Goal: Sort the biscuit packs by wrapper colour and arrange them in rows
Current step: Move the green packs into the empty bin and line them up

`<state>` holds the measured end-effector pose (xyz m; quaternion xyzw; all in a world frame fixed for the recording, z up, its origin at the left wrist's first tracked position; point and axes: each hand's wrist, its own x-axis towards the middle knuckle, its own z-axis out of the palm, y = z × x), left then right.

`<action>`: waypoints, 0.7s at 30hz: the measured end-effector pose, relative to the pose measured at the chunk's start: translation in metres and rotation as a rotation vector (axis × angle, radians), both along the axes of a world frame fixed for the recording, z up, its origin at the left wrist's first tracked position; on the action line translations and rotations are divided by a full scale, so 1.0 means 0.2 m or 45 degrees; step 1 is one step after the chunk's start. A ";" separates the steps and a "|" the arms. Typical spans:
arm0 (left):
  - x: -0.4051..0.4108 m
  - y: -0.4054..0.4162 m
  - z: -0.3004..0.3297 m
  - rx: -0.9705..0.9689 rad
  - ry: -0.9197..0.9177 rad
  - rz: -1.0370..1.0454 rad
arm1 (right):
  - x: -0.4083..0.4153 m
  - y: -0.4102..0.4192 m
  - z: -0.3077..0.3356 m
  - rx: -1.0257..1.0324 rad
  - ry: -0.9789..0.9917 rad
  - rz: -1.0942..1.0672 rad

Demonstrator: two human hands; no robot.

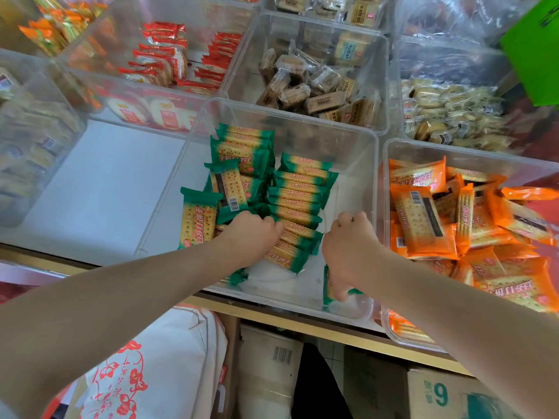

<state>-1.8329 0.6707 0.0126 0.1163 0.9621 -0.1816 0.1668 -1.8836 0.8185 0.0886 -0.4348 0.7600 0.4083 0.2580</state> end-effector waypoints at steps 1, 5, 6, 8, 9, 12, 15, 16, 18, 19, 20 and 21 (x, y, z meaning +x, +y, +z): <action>-0.01 0.00 0.01 0.013 0.006 -0.011 | 0.00 0.01 0.03 -0.044 -0.010 0.015; -0.02 -0.03 0.01 0.107 -0.021 -0.020 | -0.01 0.07 0.06 -0.278 -0.092 0.052; -0.02 -0.04 0.01 0.118 -0.027 -0.042 | -0.02 0.08 0.05 -0.310 -0.131 0.037; -0.01 -0.06 0.02 0.126 -0.046 -0.101 | -0.03 0.09 0.03 -0.336 -0.179 0.015; -0.01 -0.07 0.02 0.125 -0.051 -0.122 | -0.03 0.09 0.02 -0.359 -0.185 0.008; 0.00 -0.07 0.01 0.104 -0.030 -0.133 | -0.01 0.09 0.00 -0.519 -0.229 -0.114; -0.01 -0.05 0.02 0.114 -0.022 -0.162 | -0.02 0.09 -0.01 -0.665 -0.280 -0.365; 0.00 -0.05 0.02 0.135 -0.032 -0.161 | -0.03 0.09 -0.01 -0.697 -0.305 -0.426; 0.00 -0.05 0.03 0.191 -0.055 -0.142 | -0.03 0.09 0.00 -0.801 -0.387 -0.522; 0.00 -0.06 0.04 0.232 -0.064 -0.120 | -0.03 0.08 0.01 -0.875 -0.440 -0.556; 0.00 -0.07 0.05 0.292 -0.069 -0.075 | -0.02 0.08 0.02 -0.948 -0.494 -0.580; 0.00 -0.08 0.06 0.377 -0.076 -0.004 | -0.01 0.07 0.02 -0.993 -0.544 -0.593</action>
